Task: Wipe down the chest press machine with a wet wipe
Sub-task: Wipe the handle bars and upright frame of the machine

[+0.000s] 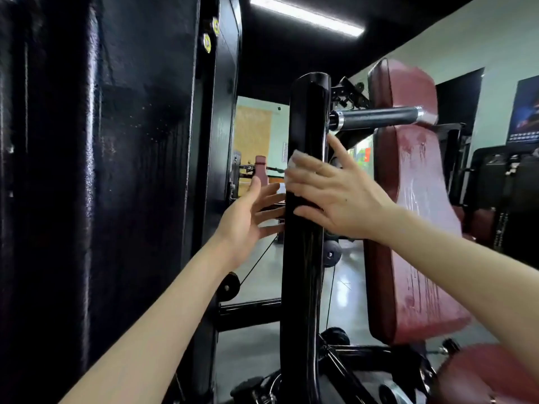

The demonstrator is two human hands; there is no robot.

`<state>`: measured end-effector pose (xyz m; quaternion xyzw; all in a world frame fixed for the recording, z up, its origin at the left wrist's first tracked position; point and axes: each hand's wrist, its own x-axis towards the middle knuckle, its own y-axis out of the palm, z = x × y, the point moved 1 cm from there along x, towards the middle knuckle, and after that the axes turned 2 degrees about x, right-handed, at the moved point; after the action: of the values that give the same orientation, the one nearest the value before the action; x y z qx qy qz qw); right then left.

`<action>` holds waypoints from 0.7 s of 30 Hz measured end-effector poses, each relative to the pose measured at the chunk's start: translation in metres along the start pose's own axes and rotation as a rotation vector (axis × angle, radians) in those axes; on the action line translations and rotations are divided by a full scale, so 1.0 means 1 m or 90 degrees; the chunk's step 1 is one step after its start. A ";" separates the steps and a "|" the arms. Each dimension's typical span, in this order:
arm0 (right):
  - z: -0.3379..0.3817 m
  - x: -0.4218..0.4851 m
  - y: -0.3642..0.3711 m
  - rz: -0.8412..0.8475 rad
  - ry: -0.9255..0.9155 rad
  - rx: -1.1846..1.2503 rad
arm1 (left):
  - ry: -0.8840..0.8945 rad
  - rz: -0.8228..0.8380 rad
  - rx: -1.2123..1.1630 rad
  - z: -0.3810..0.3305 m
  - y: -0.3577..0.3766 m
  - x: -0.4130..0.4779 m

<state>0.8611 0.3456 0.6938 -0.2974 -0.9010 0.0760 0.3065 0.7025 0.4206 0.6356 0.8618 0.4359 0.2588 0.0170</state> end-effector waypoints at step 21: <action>0.105 -0.070 0.036 0.031 -0.084 0.049 | 0.013 -0.014 0.104 0.039 -0.038 -0.026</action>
<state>0.8605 0.3389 0.5626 -0.3016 -0.9082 0.1377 0.2556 0.6794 0.4319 0.5813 0.8527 0.4652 0.2310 -0.0553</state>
